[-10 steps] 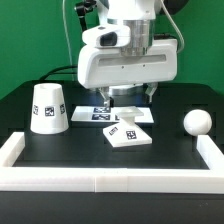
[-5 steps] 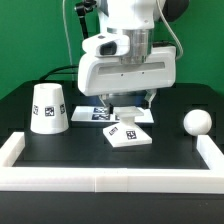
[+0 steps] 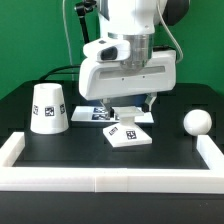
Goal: Assemble lamp
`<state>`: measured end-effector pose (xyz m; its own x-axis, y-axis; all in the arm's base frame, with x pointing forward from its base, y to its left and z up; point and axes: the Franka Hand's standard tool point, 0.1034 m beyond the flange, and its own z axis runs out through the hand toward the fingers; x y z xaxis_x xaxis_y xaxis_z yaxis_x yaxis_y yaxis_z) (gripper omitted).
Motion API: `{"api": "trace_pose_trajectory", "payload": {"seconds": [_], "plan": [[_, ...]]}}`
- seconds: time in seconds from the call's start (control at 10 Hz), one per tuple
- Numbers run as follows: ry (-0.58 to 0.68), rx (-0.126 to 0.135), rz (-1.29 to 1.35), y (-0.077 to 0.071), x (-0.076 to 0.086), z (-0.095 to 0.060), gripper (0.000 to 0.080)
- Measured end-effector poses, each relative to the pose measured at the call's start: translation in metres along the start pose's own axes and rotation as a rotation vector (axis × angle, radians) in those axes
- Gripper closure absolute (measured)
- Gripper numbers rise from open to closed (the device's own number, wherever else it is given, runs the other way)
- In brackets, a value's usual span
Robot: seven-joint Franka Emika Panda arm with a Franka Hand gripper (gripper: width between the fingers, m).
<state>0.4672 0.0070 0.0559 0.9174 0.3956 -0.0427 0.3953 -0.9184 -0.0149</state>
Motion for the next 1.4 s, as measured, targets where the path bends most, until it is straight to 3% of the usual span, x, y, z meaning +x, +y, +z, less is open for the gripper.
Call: {"api": "trace_pose_trajectory", "payload": {"seconds": [0.1,0.2,0.8,1.4], "plan": [[0.002,-0.001,-0.004,0.0,0.0,0.0,0.0215],[0.003,-0.001,-0.006,0.001,0.0,0.0,0.0268],[0.001,0.0,0.0,0.0,0.002,0.0,0.0267],[0.047,-0.011,0.046,-0.015,0.065,-0.003,0.0265]]}}
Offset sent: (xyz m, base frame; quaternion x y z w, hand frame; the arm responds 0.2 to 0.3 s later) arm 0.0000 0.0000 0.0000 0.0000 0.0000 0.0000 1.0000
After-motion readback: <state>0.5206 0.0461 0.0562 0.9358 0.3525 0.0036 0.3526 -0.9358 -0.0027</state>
